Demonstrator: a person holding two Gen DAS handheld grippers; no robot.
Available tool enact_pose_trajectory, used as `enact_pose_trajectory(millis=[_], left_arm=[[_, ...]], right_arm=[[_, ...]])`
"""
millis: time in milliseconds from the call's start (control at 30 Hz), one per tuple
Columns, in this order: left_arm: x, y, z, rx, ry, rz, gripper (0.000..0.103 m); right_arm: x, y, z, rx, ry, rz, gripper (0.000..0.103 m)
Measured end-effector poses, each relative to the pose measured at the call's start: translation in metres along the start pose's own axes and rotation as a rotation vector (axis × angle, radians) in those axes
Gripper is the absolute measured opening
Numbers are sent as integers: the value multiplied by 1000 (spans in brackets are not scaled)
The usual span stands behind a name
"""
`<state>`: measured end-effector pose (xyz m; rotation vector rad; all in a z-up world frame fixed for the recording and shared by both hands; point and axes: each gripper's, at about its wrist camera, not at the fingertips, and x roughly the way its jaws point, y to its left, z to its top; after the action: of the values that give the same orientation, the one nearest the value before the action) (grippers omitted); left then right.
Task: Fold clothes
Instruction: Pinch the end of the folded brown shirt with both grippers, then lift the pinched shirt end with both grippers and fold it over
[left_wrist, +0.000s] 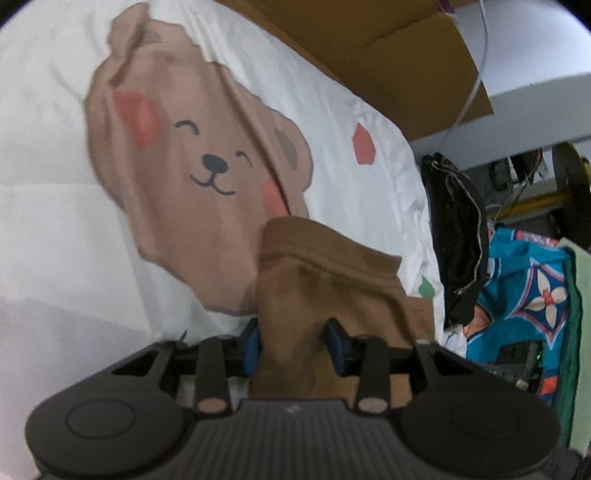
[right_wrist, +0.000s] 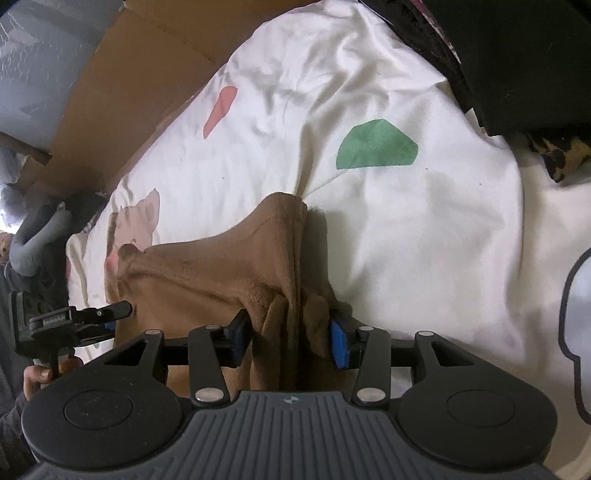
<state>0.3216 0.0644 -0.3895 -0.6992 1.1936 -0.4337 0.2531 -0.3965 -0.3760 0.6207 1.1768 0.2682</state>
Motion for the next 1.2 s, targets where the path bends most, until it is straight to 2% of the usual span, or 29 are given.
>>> enact_pose_trajectory(millis=[33, 67, 133, 200, 300, 400, 467, 633, 800, 867, 900, 967, 1067, 1200], left_arm=[[1, -4, 0, 13, 2, 8, 27], [2, -8, 0, 31, 2, 21, 8], [-2, -17, -1, 76, -28, 23, 8], [-9, -23, -3, 95, -55, -6, 8], [-9, -20, -4, 87, -31, 5, 14], [-6, -11, -4, 67, -3, 29, 26], [-4, -6, -3, 60, 9, 36, 33], [0, -2, -5, 54, 20, 0, 38], [15, -10, -1, 76, 37, -38, 38], [21, -17, -1, 106, 40, -31, 35], [23, -21, -1, 118, 43, -19, 32], [24, -26, -2, 136, 49, 15, 19], [21, -35, -5, 147, 39, 55, 12], [9, -48, -11, 161, 7, 103, 10]], right_arm=[[0, 1, 0, -8, 2, 2, 30], [-2, 3, 0, -17, 0, 4, 23], [-5, 7, 0, -31, -10, 10, 21], [-11, 11, -1, -40, -30, 13, 21], [-16, 13, -4, -43, -49, 16, 22], [-11, 9, -3, -35, -25, -4, 31], [-8, 6, -2, -24, -5, -15, 45], [-2, 4, -3, -26, 12, -9, 49], [4, 6, 1, -26, 6, 6, 49], [6, 6, 4, -30, 15, 13, 48], [6, 7, 4, -34, 18, 13, 40], [6, 8, 5, -45, 24, 8, 25], [3, 11, 4, -47, 19, 9, 20], [-5, 22, 2, -68, -4, -3, 18]])
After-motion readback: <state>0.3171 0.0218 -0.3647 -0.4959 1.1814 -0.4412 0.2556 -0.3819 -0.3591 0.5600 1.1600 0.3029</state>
